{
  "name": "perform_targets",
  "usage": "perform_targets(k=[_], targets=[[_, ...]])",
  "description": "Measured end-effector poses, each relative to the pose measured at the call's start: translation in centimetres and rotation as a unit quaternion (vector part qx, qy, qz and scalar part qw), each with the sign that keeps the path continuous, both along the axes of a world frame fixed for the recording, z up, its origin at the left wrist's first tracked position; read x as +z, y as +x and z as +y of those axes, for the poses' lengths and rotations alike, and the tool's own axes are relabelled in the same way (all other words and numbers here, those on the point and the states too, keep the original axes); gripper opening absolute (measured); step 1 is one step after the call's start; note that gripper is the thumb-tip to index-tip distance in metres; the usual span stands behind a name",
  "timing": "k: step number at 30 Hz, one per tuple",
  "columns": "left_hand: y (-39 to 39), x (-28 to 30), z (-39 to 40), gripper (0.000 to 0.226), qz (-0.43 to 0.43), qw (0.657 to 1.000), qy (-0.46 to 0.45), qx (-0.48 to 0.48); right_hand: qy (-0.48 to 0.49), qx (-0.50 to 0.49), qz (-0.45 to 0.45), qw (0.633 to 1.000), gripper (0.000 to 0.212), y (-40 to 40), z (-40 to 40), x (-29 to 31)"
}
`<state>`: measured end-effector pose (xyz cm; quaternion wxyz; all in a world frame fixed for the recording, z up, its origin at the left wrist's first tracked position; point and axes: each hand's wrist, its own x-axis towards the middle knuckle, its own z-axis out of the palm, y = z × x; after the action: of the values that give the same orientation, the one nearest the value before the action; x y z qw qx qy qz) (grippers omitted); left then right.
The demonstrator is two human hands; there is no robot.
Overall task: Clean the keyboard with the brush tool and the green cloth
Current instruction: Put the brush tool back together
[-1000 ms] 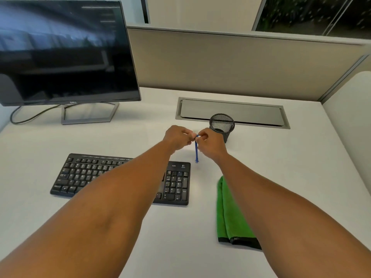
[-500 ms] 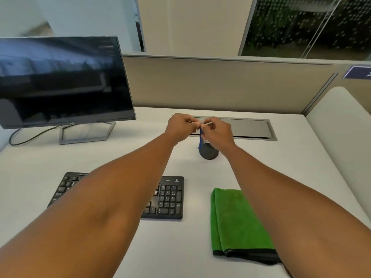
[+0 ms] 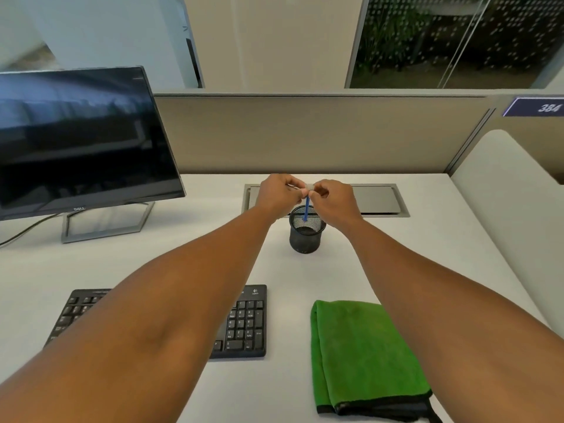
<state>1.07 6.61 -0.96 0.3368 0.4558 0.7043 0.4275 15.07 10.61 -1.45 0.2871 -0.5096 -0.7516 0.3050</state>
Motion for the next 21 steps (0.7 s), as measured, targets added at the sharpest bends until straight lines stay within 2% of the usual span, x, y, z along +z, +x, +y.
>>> perform_targets(k=[5,8,14,21], targets=[[0.4,-2.4,0.1,0.01,0.019,0.999,-0.04,-0.008,-0.008,-0.001,-0.084,0.996,0.02,0.4,0.9,-1.9],[0.5,-3.3,0.1,0.006,0.072,0.996,-0.048,-0.017,-0.009,0.004,-0.124,0.992,0.021,0.4,1.0,-2.9],[0.0,-5.4,0.6,0.018,0.188,0.978,-0.083,-0.043,-0.035,0.0,-0.179,0.983,0.022,0.2,1.3,-4.8],[0.2,-6.6,1.7,0.02,0.195,0.978,-0.076,-0.023,-0.029,0.003,-0.198,0.98,0.026,0.2,2.1,-5.6]])
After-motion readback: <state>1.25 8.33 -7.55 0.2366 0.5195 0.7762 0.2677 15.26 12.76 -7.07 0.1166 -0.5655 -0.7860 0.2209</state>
